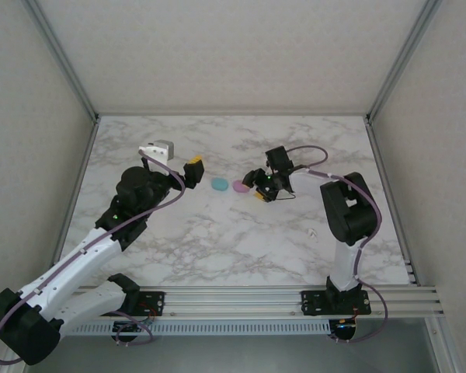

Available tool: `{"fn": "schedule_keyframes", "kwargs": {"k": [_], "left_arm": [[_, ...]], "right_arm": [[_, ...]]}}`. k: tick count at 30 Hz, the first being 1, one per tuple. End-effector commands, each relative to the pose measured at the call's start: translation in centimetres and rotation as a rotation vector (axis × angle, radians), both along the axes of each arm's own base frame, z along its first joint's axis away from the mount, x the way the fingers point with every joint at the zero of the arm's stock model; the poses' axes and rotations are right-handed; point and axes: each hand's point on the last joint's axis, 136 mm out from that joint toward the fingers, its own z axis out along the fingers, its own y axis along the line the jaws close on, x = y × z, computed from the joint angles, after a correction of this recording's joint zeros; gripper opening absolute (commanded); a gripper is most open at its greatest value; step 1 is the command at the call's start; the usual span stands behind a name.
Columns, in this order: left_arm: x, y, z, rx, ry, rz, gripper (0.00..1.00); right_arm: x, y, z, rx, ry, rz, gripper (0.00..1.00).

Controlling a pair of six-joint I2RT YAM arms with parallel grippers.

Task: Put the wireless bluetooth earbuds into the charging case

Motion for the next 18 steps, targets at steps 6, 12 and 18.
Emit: {"fn": "schedule_keyframes", "kwargs": {"k": [6, 12, 18], "left_arm": [[1.2, 0.7, 3.0, -0.016, -0.052, 0.034, 1.0], [3.1, 0.9, 3.1, -0.052, 0.004, 0.076, 1.0], [3.9, 0.6, 3.5, -0.042, 0.015, 0.063, 1.0]], "right_arm": [[1.7, -6.7, 5.8, -0.353, -0.137, 0.045, 0.72], [6.2, -8.9, 6.0, -0.53, -0.125, 0.159, 0.74], [9.4, -8.5, 4.8, -0.601, -0.104, 0.274, 0.75]]}}
